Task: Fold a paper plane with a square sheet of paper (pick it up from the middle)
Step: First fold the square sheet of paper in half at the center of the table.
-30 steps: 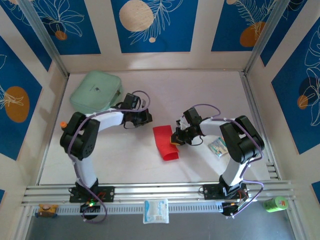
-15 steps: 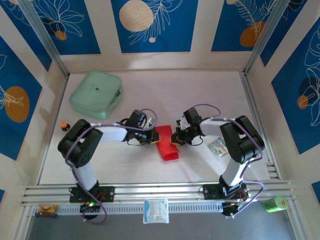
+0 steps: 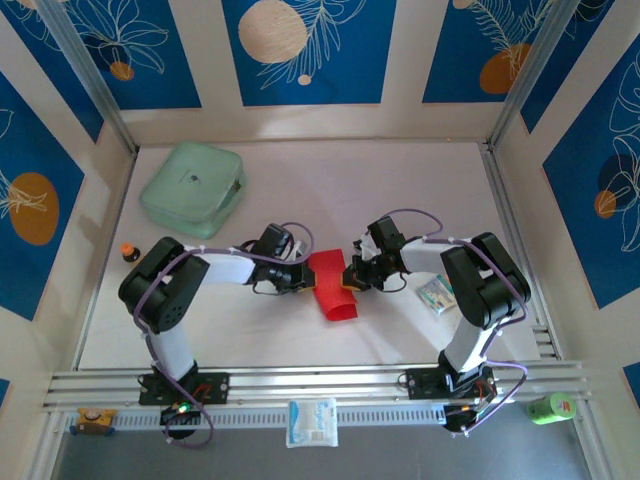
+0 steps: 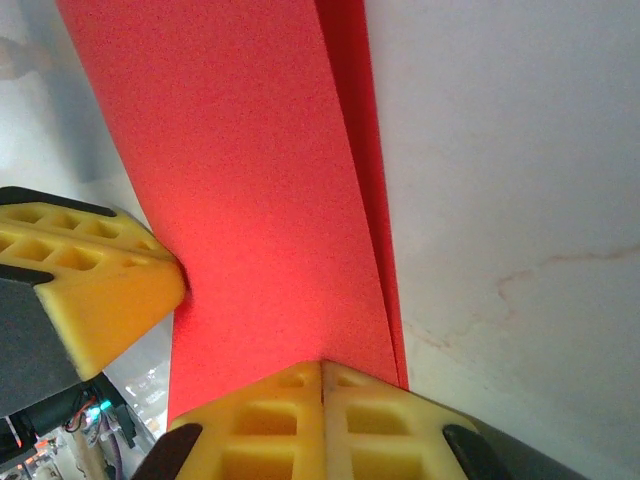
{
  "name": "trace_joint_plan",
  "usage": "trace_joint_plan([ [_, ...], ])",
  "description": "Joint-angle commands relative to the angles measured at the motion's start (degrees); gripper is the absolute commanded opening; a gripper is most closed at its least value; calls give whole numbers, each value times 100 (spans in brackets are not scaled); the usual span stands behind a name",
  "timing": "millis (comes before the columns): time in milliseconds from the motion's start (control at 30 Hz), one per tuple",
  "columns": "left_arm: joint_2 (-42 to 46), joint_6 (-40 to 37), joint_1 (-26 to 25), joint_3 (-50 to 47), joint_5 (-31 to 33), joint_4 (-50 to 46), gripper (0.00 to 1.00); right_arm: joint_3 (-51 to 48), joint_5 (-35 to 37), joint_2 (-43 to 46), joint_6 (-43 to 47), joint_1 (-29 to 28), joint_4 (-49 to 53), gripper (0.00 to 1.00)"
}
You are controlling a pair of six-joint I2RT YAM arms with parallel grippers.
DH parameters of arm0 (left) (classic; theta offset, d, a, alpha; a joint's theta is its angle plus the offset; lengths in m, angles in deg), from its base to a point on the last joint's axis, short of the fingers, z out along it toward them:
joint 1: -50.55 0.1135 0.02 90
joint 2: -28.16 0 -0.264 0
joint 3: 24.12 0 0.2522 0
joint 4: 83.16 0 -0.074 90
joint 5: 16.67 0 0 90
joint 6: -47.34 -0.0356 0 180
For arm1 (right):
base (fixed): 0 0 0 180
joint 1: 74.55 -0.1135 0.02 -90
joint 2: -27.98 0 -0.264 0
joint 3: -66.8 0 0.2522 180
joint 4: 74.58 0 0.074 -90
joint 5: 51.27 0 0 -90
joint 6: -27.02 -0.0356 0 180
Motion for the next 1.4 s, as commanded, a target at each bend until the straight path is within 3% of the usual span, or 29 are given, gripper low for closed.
trace_joint_plan([
  [0, 365, -53, -39, 220, 131, -557, 1, -265, 648, -87, -53, 27, 585, 0],
  [233, 423, 591, -304, 301, -301, 38, 0, -267, 657, -78, -66, 18, 593, 0],
  [467, 98, 711, -455, 80, -229, 175, 0, -266, 666, -72, -66, 3, 602, 0],
  [867, 2, -97, -455, -210, 325, -782, 0, -308, 683, -35, -79, -8, 593, 0],
  [1133, 631, 432, -508, 39, -22, -358, 0, -344, 705, -8, -92, -8, 599, 0],
  [1367, 526, 830, -664, -24, -423, 247, 0, -380, 692, -18, -101, -8, 553, 0],
])
